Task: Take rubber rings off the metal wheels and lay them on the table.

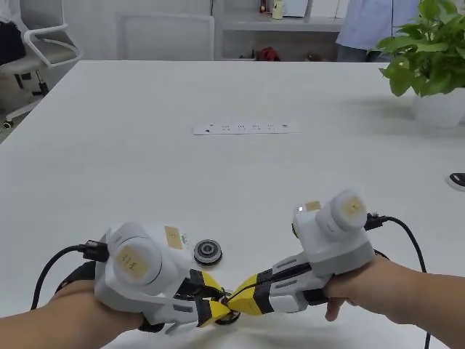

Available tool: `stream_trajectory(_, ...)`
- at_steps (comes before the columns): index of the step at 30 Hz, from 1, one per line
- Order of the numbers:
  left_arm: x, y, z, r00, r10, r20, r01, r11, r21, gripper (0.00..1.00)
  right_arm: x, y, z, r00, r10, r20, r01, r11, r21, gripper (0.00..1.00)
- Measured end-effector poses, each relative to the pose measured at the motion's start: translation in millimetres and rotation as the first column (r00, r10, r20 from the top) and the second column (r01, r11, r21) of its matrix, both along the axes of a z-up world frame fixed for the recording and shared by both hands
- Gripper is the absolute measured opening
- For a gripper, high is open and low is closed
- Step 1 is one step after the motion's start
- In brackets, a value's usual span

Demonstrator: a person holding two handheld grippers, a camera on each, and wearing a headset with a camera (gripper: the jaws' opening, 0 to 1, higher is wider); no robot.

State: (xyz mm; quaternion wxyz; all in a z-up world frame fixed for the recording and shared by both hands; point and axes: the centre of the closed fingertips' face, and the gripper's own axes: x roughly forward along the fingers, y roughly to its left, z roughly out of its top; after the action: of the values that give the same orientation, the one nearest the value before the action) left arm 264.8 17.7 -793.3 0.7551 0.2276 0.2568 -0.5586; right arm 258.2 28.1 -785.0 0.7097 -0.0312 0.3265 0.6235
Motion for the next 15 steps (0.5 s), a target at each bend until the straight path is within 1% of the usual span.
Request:
stream_trajectory(2, -0.4, -0.2, 0.2, 1.000, -0.006, 0.005, 0.006, 1.000, 0.005, 0.13, 0.9, -0.8, 0.1, 1.000, -0.003, 0.001, 0.003, 1.000, 0.000, 0.00)
stream_trajectory(6, -0.8, 0.1, 0.6, 1.000, -0.010, -0.006, 0.010, 1.000, 0.003, 0.13, 5.3, -3.5, 1.2, 1.000, -0.018, 0.008, 0.018, 1.000, 0.002, 0.00)
stream_trajectory(11, -2.1, 2.6, 3.1, 1.000, -0.025, 0.000, 0.025, 1.000, 0.008, 0.14, 9.0, -5.0, 2.9, 0.999, -0.036, 0.009, 0.036, 0.999, 0.008, 0.00)
stream_trajectory(15, -3.7, 3.8, 7.8, 1.000, -0.028, -0.004, 0.028, 1.000, -0.004, 0.16, 9.4, -4.1, 4.7, 0.999, -0.039, 0.010, 0.039, 0.999, 0.015, 0.00)
